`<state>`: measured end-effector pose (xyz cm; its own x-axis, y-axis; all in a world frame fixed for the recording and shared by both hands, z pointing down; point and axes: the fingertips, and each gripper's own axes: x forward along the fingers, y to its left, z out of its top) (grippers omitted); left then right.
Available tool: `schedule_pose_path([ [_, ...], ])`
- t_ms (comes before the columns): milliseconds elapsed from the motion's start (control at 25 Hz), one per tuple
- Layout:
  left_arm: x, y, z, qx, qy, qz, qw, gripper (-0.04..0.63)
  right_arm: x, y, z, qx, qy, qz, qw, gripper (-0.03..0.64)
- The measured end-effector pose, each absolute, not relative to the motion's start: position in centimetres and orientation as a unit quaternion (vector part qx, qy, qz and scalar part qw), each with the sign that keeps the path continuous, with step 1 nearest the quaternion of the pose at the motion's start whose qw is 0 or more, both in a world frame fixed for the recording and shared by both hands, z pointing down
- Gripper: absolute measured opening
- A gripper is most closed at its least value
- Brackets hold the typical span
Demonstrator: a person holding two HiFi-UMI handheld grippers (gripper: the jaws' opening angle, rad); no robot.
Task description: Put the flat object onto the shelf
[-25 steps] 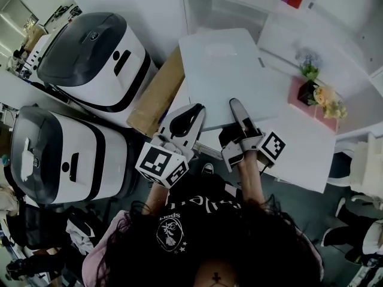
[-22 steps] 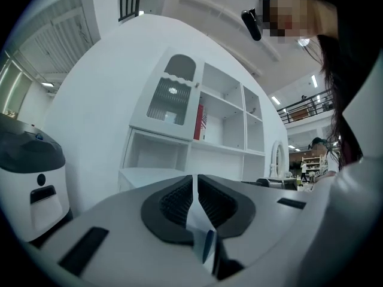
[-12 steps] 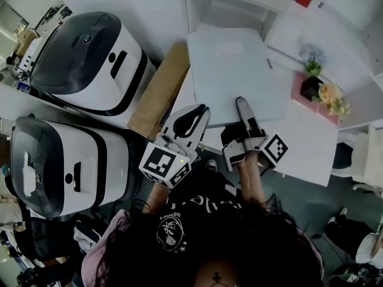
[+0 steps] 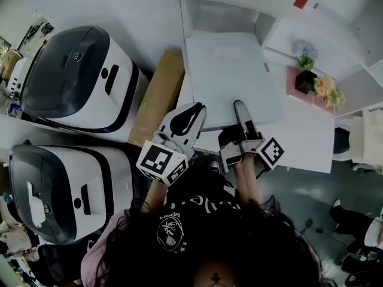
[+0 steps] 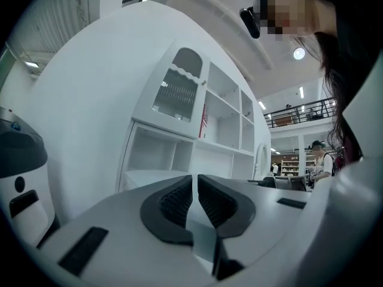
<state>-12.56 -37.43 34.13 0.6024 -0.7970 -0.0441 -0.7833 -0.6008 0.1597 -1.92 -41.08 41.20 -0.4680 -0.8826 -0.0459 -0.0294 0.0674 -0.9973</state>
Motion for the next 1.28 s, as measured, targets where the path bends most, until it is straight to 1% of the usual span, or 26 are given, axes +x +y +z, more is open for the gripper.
schedule_pose_path([
  [280, -14.2, -38.7, 34.0, 0.909, -0.410, -0.053, 0.059, 0.037, -3.0, -41.9, 41.9, -0.397, 0.611, -0.560, 0.394, 0.304],
  [600, -16.1, -40.1, 34.2, 0.921, -0.382, -0.046, 0.057, 0.037, -2.4, -42.0, 42.6, -0.440, 0.564, -0.538, 0.447, 0.302],
  [760, -16.8, -41.1, 36.2, 0.920, -0.383, -0.022, 0.083, 0.040, -2.9, -41.4, 43.0, -0.450, 0.548, -0.531, 0.464, 0.302],
  [800, -17.1, -41.3, 37.0, 0.919, -0.384, -0.011, 0.091, 0.068, -3.0, -41.4, 43.1, -0.451, 0.545, -0.531, 0.467, 0.302],
  [840, -17.3, -41.5, 37.6, 0.919, -0.381, -0.004, 0.098, 0.143, -3.0, -41.4, 43.1, -0.451, 0.542, -0.531, 0.470, 0.302],
  [880, -17.5, -41.5, 38.0, 0.921, -0.376, -0.002, 0.104, 0.189, -3.1, -41.4, 43.1, -0.452, 0.540, -0.530, 0.472, 0.302],
  [960, -17.8, -41.4, 38.1, 0.926, -0.361, -0.007, 0.107, 0.192, -3.2, -41.2, 43.1, -0.456, 0.534, -0.527, 0.479, 0.302],
  [1160, -17.8, -40.5, 37.9, 0.943, -0.328, 0.014, 0.057, 0.192, -3.4, -41.3, 43.6, -0.462, 0.520, -0.520, 0.496, 0.302],
  [1280, -17.8, -40.0, 37.7, 0.948, -0.313, 0.009, 0.056, 0.192, -3.8, -41.7, 43.8, -0.463, 0.515, -0.518, 0.502, 0.302],
])
